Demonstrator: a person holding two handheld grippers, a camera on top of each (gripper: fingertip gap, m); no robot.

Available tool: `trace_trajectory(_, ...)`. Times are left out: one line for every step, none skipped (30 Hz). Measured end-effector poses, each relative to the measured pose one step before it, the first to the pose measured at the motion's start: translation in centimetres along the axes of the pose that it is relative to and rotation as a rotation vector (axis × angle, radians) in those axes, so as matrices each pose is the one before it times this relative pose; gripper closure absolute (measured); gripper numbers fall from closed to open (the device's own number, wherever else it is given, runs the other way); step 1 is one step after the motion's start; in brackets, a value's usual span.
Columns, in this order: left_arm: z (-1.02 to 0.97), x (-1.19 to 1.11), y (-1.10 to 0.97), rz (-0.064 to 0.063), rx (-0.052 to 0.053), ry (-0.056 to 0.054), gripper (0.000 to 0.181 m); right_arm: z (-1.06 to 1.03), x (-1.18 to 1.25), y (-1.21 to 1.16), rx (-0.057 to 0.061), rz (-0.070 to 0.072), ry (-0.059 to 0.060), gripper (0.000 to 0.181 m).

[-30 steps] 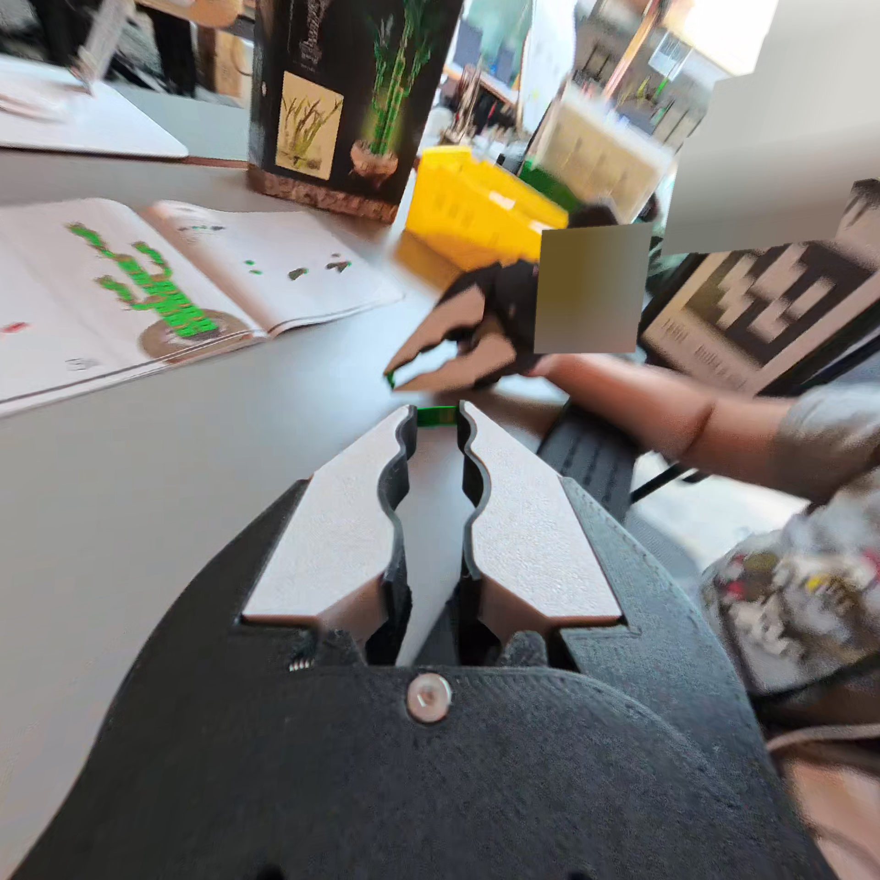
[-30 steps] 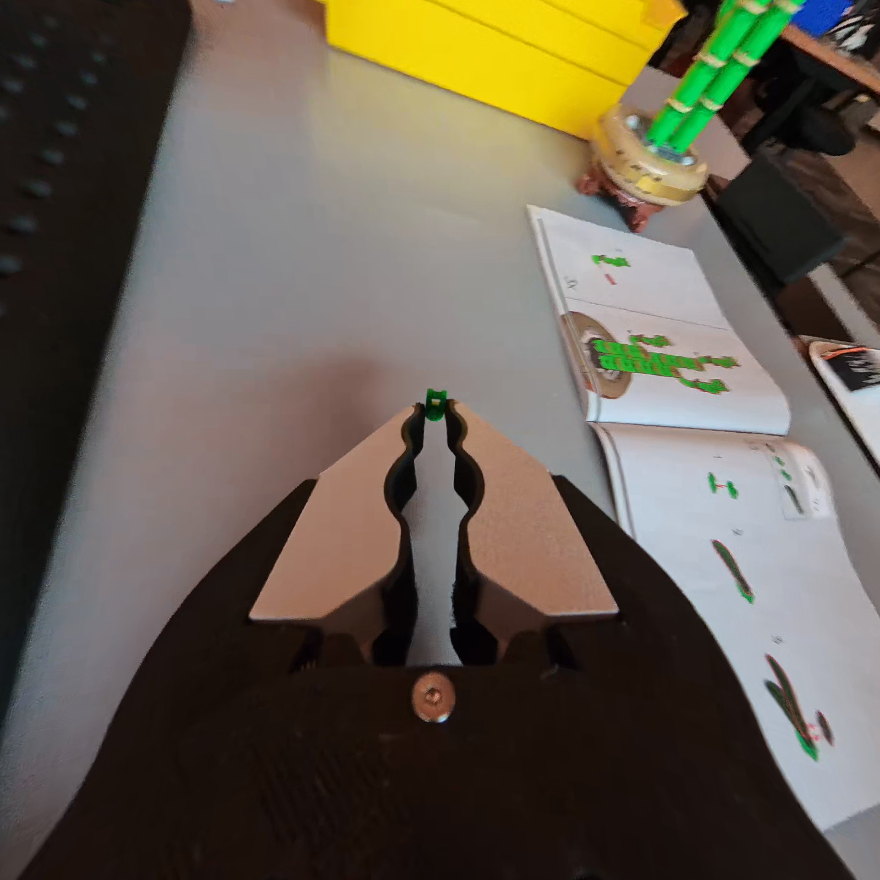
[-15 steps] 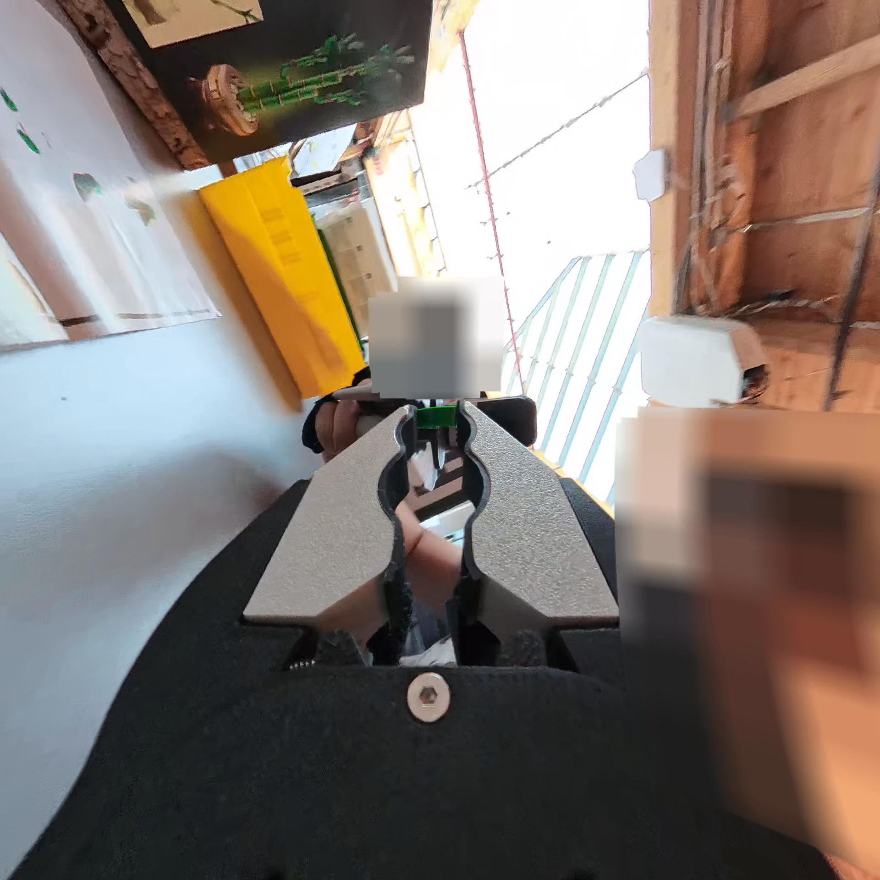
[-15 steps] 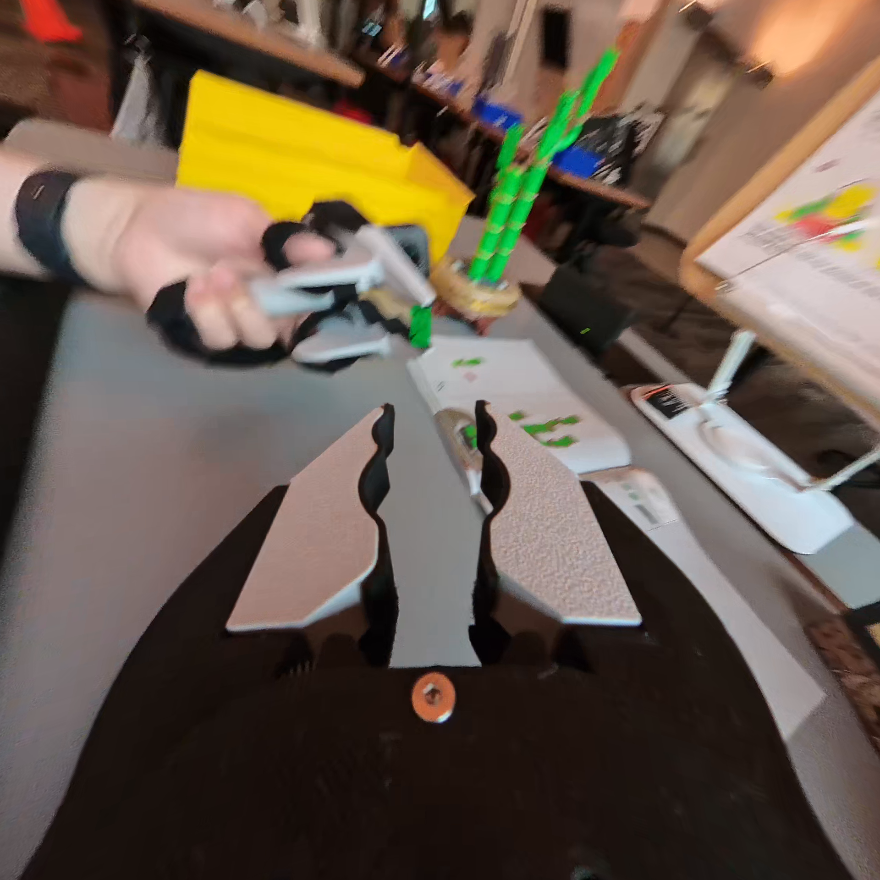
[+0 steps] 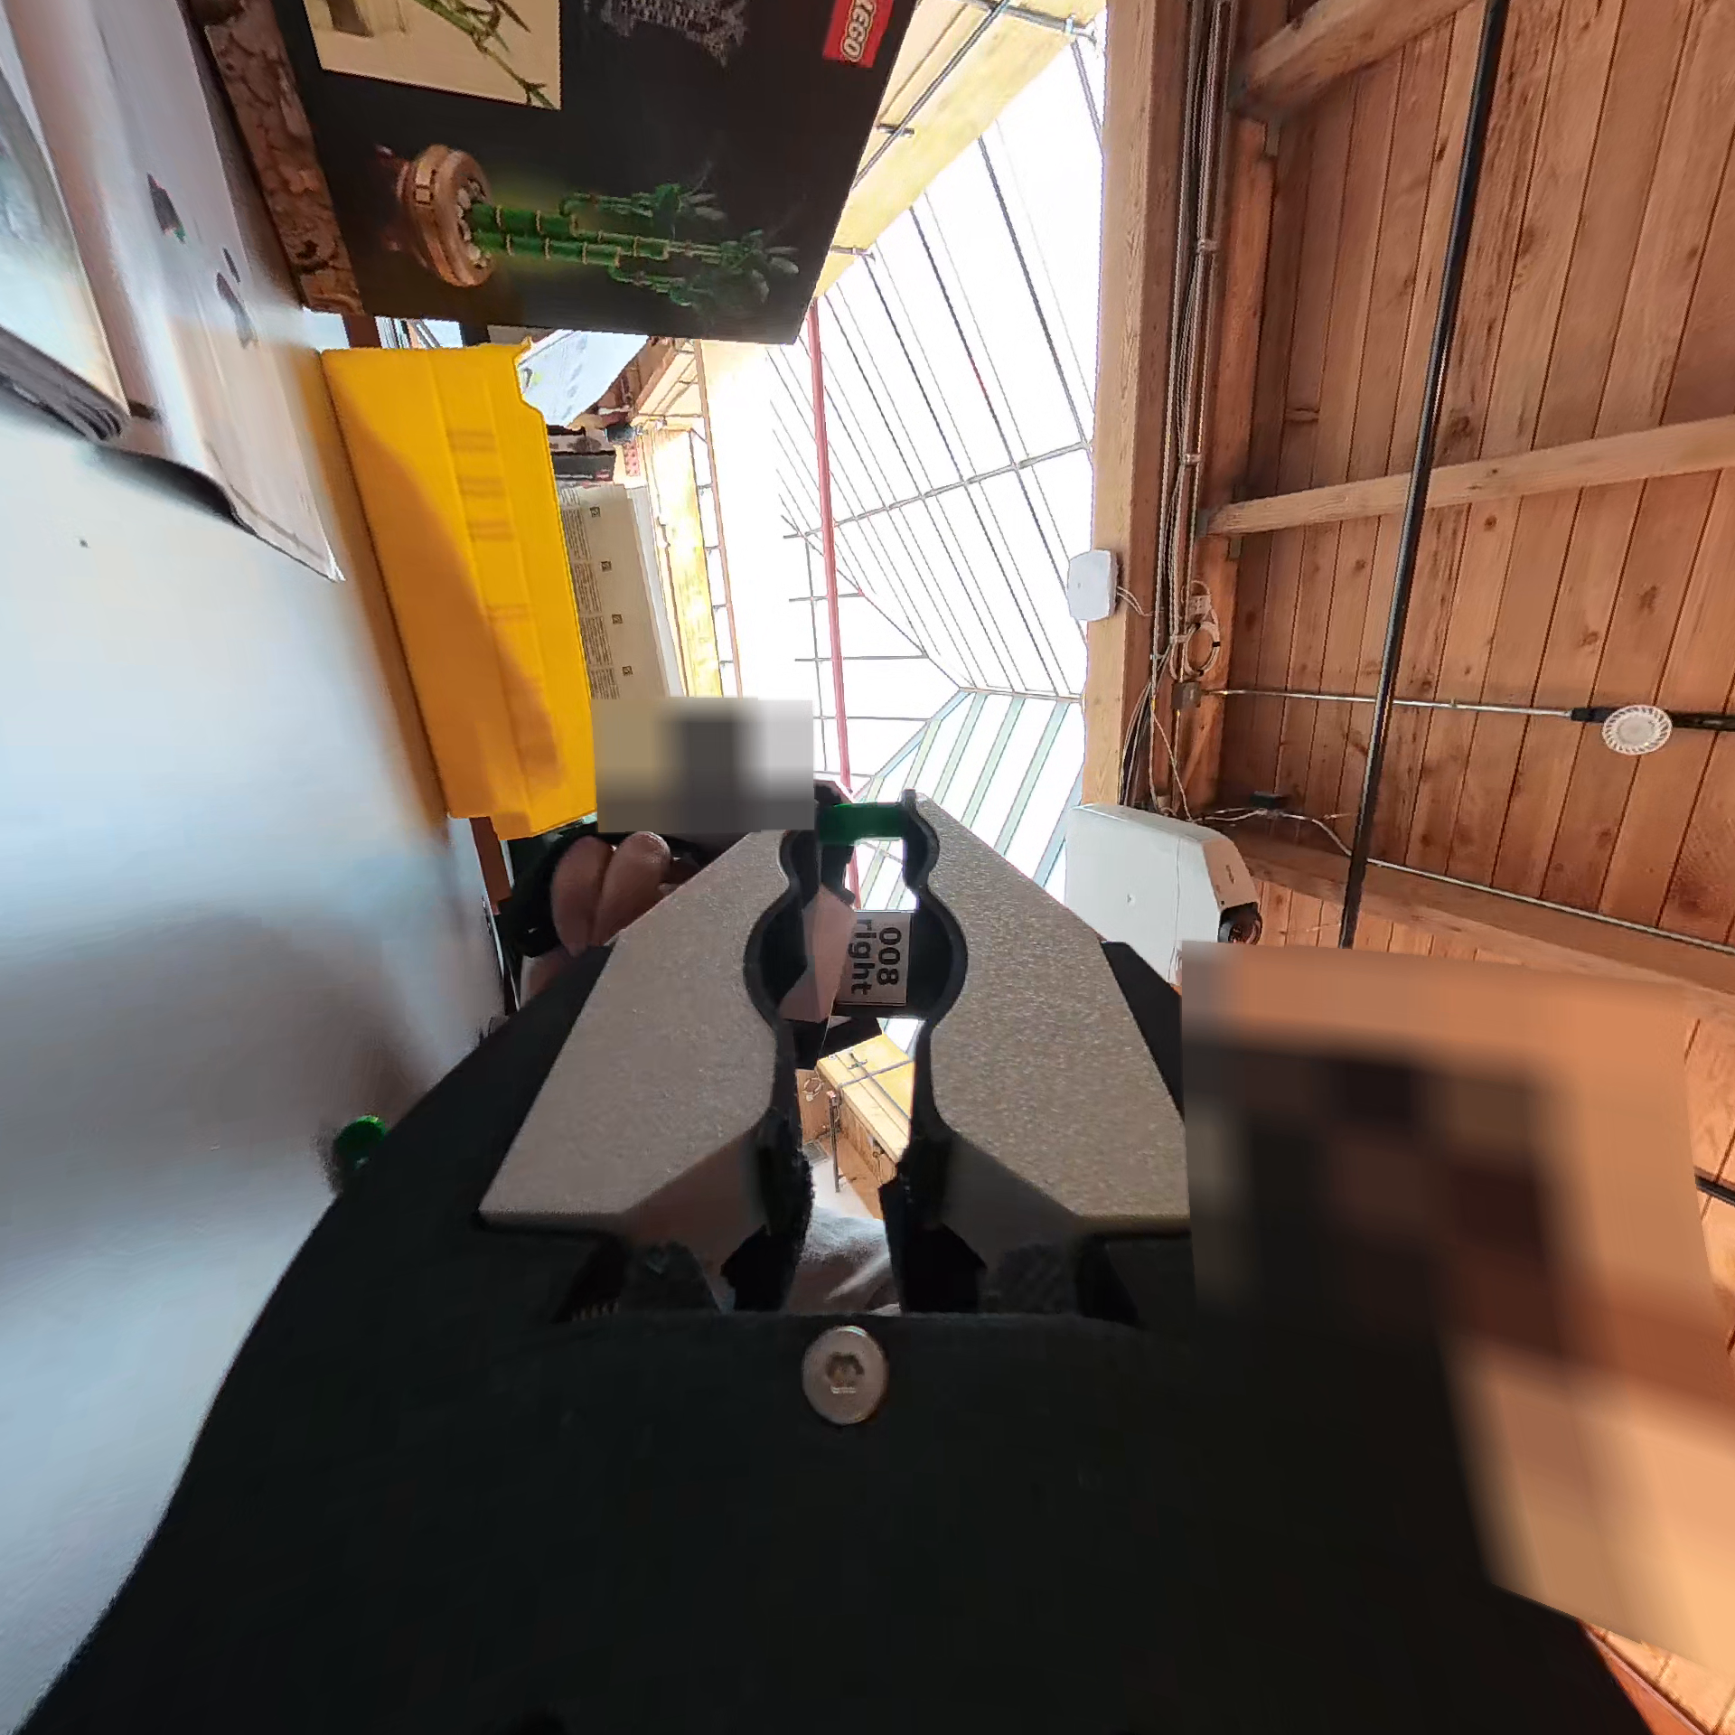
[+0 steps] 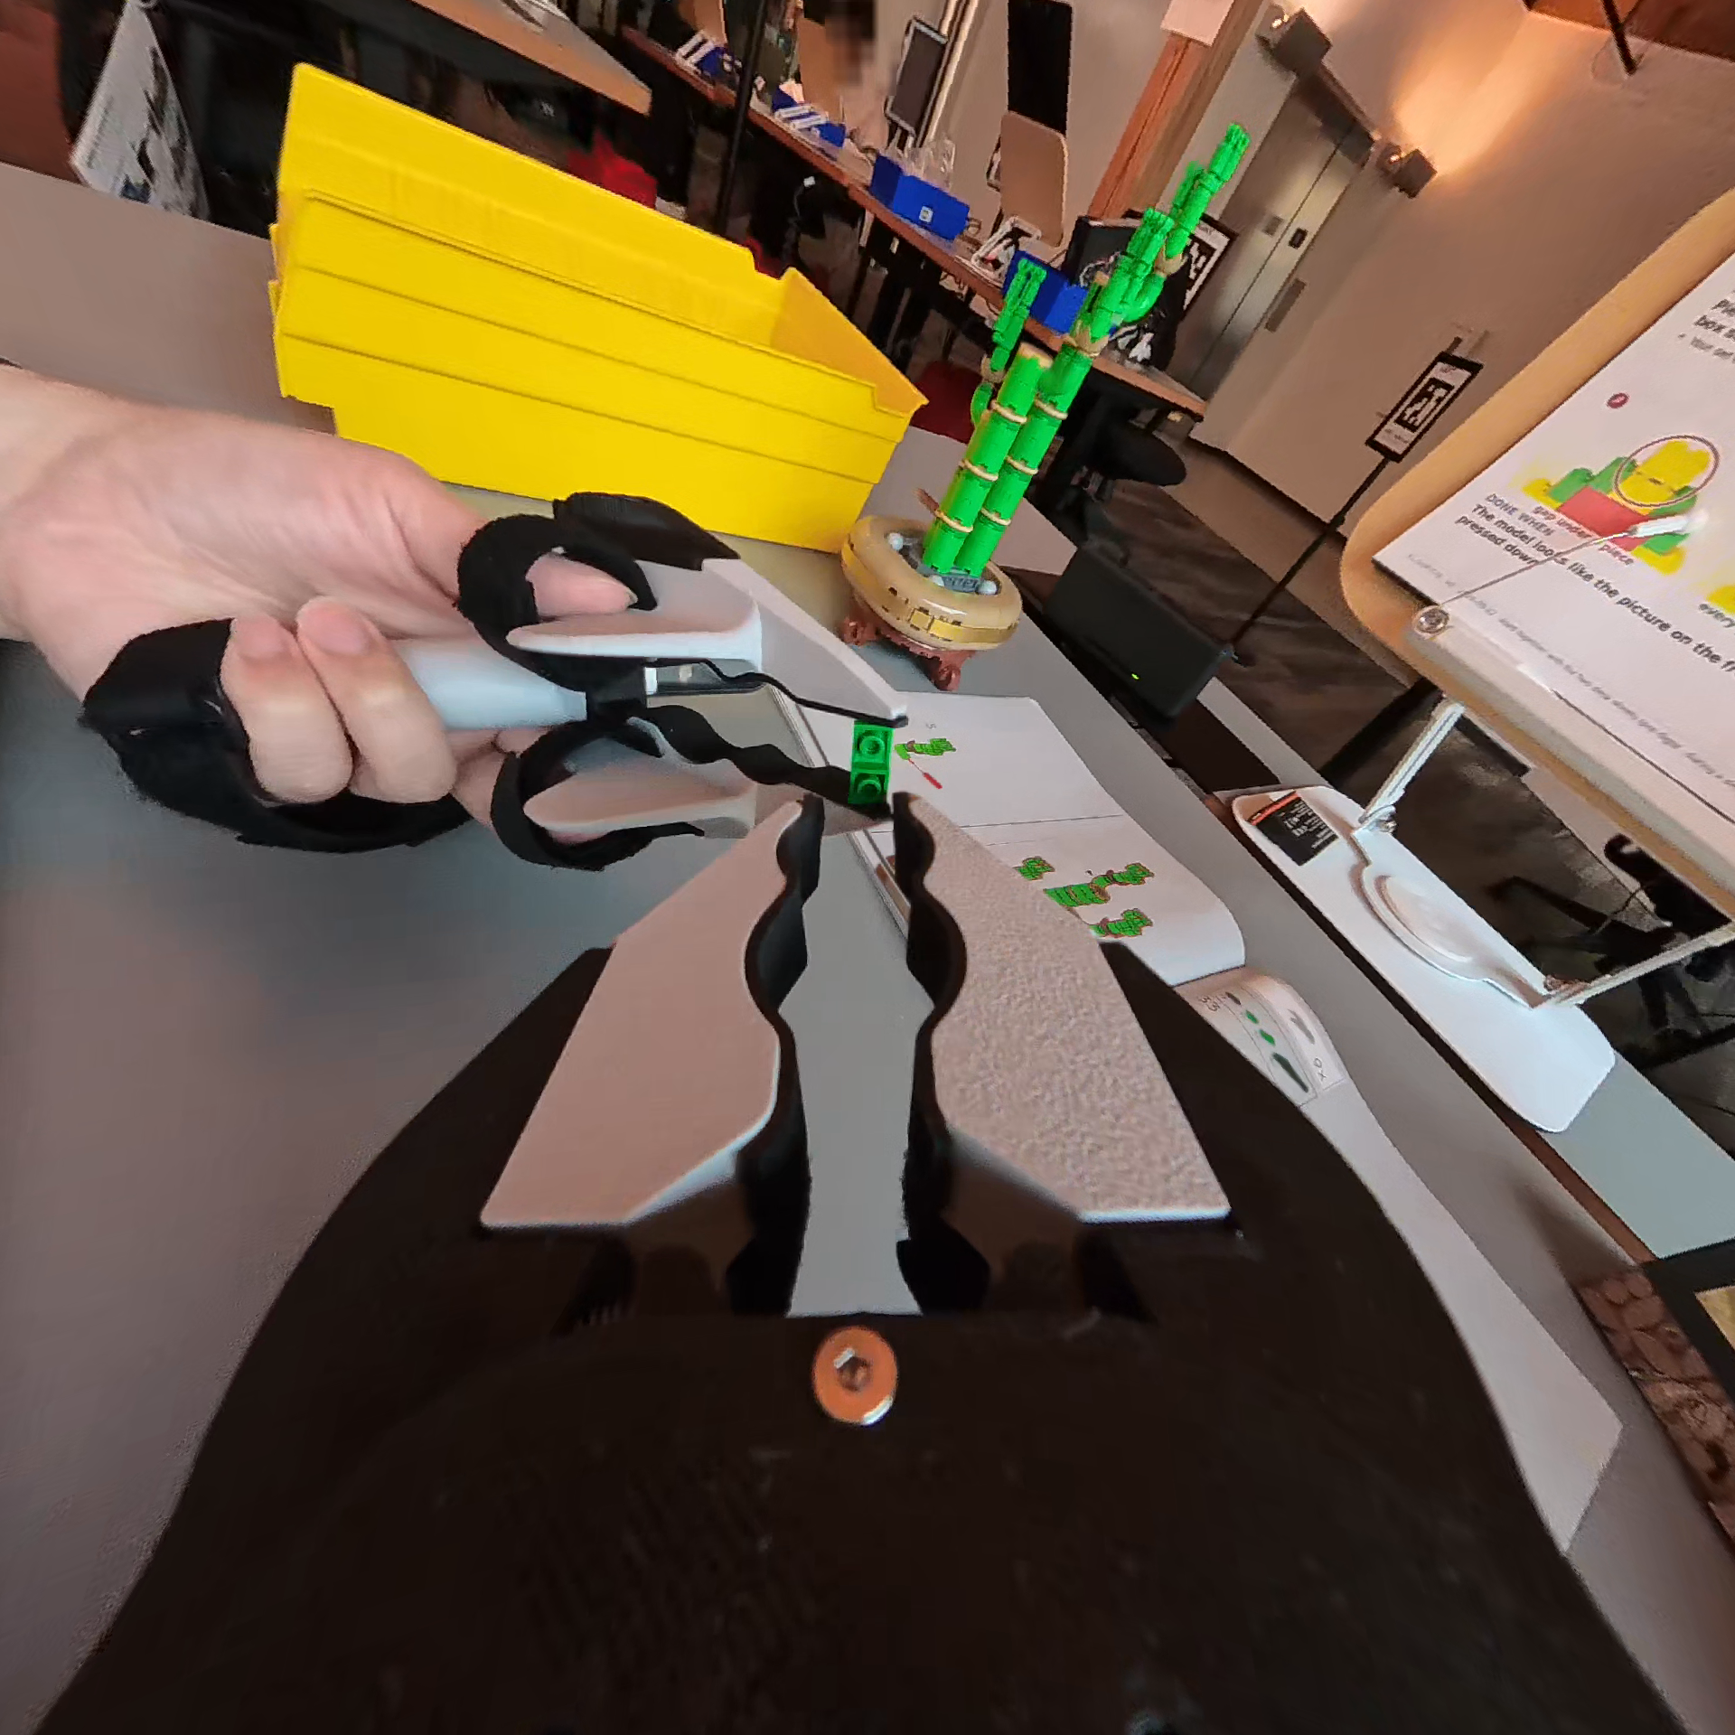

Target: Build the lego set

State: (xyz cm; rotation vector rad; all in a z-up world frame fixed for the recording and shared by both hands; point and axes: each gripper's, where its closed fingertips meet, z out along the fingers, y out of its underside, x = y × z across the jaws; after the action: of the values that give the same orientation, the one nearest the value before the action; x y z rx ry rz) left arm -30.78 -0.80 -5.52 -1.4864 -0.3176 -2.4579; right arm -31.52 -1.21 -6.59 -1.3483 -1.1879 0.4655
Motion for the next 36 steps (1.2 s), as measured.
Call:
trace_trajectory(0.048, -0.05, 0.111, 0.0014, -0.0018, -0.0011, 0.167, -0.131, -0.04, -0.077, 0.0046, 0.002, -0.003, 0.168)
trace_trajectory(0.054, -0.069, 0.13, 0.0055, -0.0065, -0.0048, 0.167, -0.175, 0.034, -0.201, 0.0117, 0.0031, 0.0011, 0.17)
trace_trajectory(0.058, -0.045, 0.108, 0.0082, -0.0073, -0.0047, 0.167, -0.142, 0.153, -0.144, 0.0087, 0.0055, 0.0056, 0.174)
trace_trajectory(0.055, 0.024, 0.044, 0.0047, -0.004, -0.0002, 0.167, -0.035, 0.033, -0.011, 0.0011, 0.0094, -0.004, 0.174)
trace_trajectory(0.026, -0.021, -0.003, 0.002, -0.0008, -0.0026, 0.167, 0.018, -0.006, 0.087, -0.0051, 0.011, -0.0076, 0.174)
trace_trajectory(-0.005, -0.082, -0.013, 0.0028, -0.0013, -0.0052, 0.167, -0.018, 0.002, 0.083, -0.0059, 0.0028, -0.0076, 0.174)
trace_trajectory(0.006, -0.066, 0.025, 0.0002, -0.0038, -0.0028, 0.167, -0.019, -0.01, 0.06, -0.0023, -0.003, -0.0093, 0.174)
trace_trajectory(0.016, -0.088, 0.015, -0.0025, -0.0034, -0.0031, 0.167, -0.03, -0.008, 0.138, -0.0043, -0.0026, -0.0104, 0.174)
trace_trajectory(0.013, -0.152, 0.004, -0.001, -0.0022, -0.0073, 0.167, 0.003, -0.012, 0.195, -0.0093, 0.0005, -0.0117, 0.174)
trace_trajectory(0.002, -0.16, -0.006, 0.0014, -0.0019, -0.0079, 0.167, -0.013, 0.0, 0.134, -0.0068, 0.0039, -0.0133, 0.174)
trace_trajectory(0.03, -0.07, 0.016, 0.0031, -0.0039, -0.0048, 0.167, -0.021, 0.003, 0.044, -0.0001, 0.0089, -0.0133, 0.174)
trace_trajectory(0.028, -0.025, -0.011, 0.0087, -0.005, -0.0065, 0.167, -0.053, -0.004, 0.039, 0.0017, 0.0165, -0.0174, 0.175)
trace_trajectory(-0.007, 0.007, -0.078, 0.0209, -0.0039, -0.0126, 0.166, -0.084, -0.107, 0.038, 0.0032, 0.0262, -0.0293, 0.175)
trace_trajectory(-0.041, 0.043, -0.139, 0.0334, -0.0042, -0.0214, 0.163, -0.095, -0.041, 0.139, -0.0004, 0.0428, -0.0332, 0.175)
trace_trajectory(-0.088, 0.038, -0.156, 0.0492, -0.0088, -0.0315, 0.16, -0.109, 0.059, 0.299, -0.0082, 0.0651, -0.0366, 0.174)
trace_trajectory(-0.162, 0.12, -0.259, 0.0676, -0.0097, -0.0365, 0.157, -0.125, -0.064, 0.354, -0.0103, 0.0831, -0.0527, 0.174)
trace_trajectory(-0.185, 0.28, -0.344, 0.0826, -0.0084, -0.0344, 0.154, -0.178, -0.208, 0.321, -0.0084, 0.0931, -0.0679, 0.175)
trace_trajectory(-0.184, 0.454, -0.33, 0.0911, -0.0129, -0.0269, 0.151, -0.246, -0.102, 0.222, -0.0051, 0.095, -0.0618, 0.175)
trace_trajectory(-0.138, 0.526, -0.212, 0.0938, -0.0233, -0.0204, 0.151, -0.264, -0.016, 0.098, 0.001, 0.0873, -0.0535, 0.175)
trace_trajectory(-0.074, 0.554, -0.075, 0.0928, -0.0328, -0.0146, 0.152, -0.252, -0.2, 0.045, -0.0019, 0.075, -0.0599, 0.175)
trace_trajectory(-0.035, 0.482, 0.047, 0.0902, -0.035, -0.0137, 0.154, -0.228, -0.256, -0.065, 0.0008, 0.0624, -0.0546, 0.174)
trace_trajectory(-0.007, 0.277, 0.106, 0.0874, -0.0304, -0.022, 0.154, -0.201, -0.23, -0.121, 0.006, 0.0532, -0.0451, 0.174)
trace_trajectory(0.042, 0.126, 0.217, 0.082, -0.0266, -0.0264, 0.154, -0.152, -0.306, -0.094, 0.0043, 0.0461, -0.0446, 0.174)
trace_trajectory(0.104, 0.101, 0.337, 0.07, -0.0251, -0.0217, 0.154, -0.129, -0.278, -0.151, 0.0097, 0.0409, -0.039, 0.174)
trace_trajectory(0.197, 0.172, 0.374, 0.057, -0.022, -0.0127, 0.153, -0.08, -0.254, -0.122, 0.0104, 0.0399, -0.0347, 0.174)
trace_trajectory(0.274, 0.251, 0.433, 0.0484, -0.0236, -0.0049, 0.152, -0.047, -0.352, 0.064, -0.0018, 0.0399, -0.0414, 0.175)
trace_trajectory(0.319, 0.296, 0.463, 0.0452, -0.0256, -0.0018, 0.152, 0.01, -0.378, 0.234, -0.0134, 0.0402, -0.0417, 0.175)
trace_trajectory(0.33, 0.279, 0.404, 0.0473, -0.0215, -0.0047, 0.151, 0.027, -0.211, 0.313, -0.0182, 0.0416, -0.0318, 0.175)
trace_trajectory(0.307, 0.198, 0.405, 0.0566, -0.0226, -0.0138, 0.149, -0.005, 0.08, 0.101, -0.0035, 0.0381, -0.0118, 0.175)
trace_trajectory(0.266, 0.137, 0.38, 0.0743, -0.0253, -0.0264, 0.146, -0.044, 0.132, -0.092, 0.0131, 0.036, -0.0087, 0.175)
trace_trajectory(0.242, 0.059, 0.352, 0.0915, -0.0256, -0.0418, 0.139, -0.068, 0.004, -0.087, 0.0126, 0.0401, -0.0195, 0.175)
trace_trajectory(0.194, 0.031, 0.309, 0.1044, -0.0263, -0.0506, 0.131, -0.091, -0.04, -0.125, 0.0119, 0.0405, -0.0227, 0.174)
trace_trajectory(0.159, 0.045, 0.287, 0.1127, -0.0289, -0.0557, 0.128, -0.12, -0.032, -0.251, 0.0206, 0.0393, -0.0209, 0.175)
trace_trajectory(0.167, -0.094, 0.203, 0.1128, -0.0264, -0.0691, 0.126, -0.141, -0.066, -0.323, 0.0262, 0.0399, -0.0236, 0.175)
trace_trajectory(0.152, -0.392, 0.055, 0.1076, -0.0195, -0.0919, 0.123, -0.131, -0.157, -0.327, 0.0268, 0.0381, -0.0283, 0.175)
trace_trajectory(0.104, -0.534, -0.149, 0.0975, -0.0087, -0.1025, 0.118, -0.119, -0.131, -0.401, 0.0315, 0.0369, -0.0258, 0.175)
